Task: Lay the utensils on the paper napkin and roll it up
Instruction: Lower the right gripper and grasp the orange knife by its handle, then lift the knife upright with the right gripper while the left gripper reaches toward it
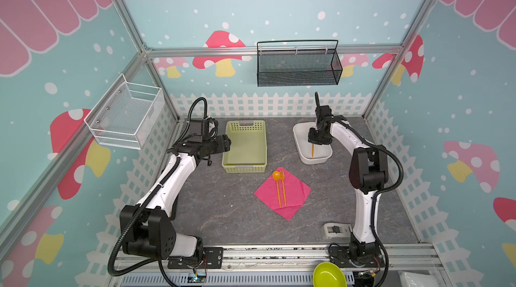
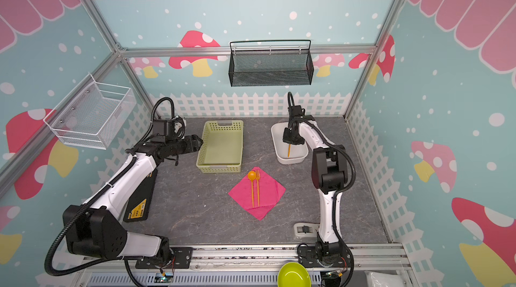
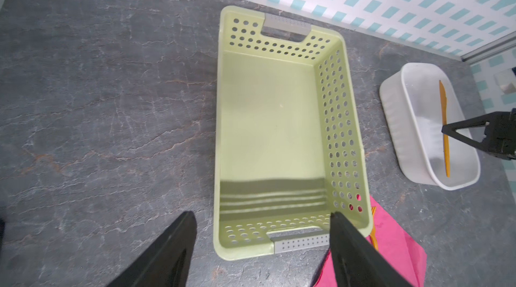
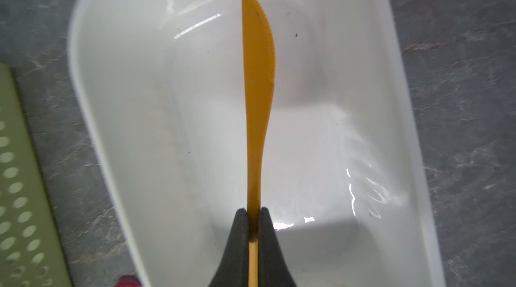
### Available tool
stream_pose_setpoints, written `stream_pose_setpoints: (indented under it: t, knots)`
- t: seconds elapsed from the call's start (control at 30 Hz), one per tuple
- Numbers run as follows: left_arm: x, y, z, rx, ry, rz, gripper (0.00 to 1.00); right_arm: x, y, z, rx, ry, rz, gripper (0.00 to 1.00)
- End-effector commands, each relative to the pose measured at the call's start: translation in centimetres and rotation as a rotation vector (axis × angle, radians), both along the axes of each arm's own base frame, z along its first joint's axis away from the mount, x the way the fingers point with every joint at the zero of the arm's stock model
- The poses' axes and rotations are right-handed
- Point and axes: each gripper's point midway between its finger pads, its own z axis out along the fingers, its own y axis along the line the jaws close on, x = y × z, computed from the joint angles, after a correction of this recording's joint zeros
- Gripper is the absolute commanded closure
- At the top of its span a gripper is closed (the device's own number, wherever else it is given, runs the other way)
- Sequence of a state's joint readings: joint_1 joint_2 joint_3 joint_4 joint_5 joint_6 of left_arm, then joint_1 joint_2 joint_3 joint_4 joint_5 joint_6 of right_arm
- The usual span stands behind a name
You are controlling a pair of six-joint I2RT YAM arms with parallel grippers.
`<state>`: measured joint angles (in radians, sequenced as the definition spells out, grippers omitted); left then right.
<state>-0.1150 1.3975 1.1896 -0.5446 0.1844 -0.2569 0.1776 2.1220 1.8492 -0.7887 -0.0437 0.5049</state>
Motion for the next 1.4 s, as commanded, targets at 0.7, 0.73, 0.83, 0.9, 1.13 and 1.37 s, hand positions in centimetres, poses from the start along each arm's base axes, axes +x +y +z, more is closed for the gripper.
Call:
stream_pose_setpoints:
  t: [0.7,0.73,0.83,0.9,1.13,1.37]
  knots:
    - [-8.8,-20.5,10.4,-0.424,-0.380,-0.748,0.27,-15.1,8.8,19.9,0.660,-0.700,0.537,1.00]
    - [-9.4,-21.1,10.8,-0.447,-0.399,-0.775,0.27,-15.7,9.0,20.4,0.677,-0.722,0.553,1.00]
    - [-11.1,-23.0,12.5,-0.516,-0.472,-0.864,0.29,-17.6,9.5,22.7,0.727,-0.798,0.614,1.00]
    - [-11.9,-24.1,13.0,-0.543,-0.495,-0.907,0.29,-18.9,9.7,24.4,0.769,-0.843,0.647,1.00]
    - [-13.8,-27.2,14.4,-0.619,-0.496,-1.030,0.31,-21.8,10.8,28.3,0.881,-0.902,0.743,1.00]
    - [-12.6,-28.7,13.6,-0.570,-0.444,-0.986,0.33,-22.4,11.7,28.6,0.908,-0.889,0.760,1.00]
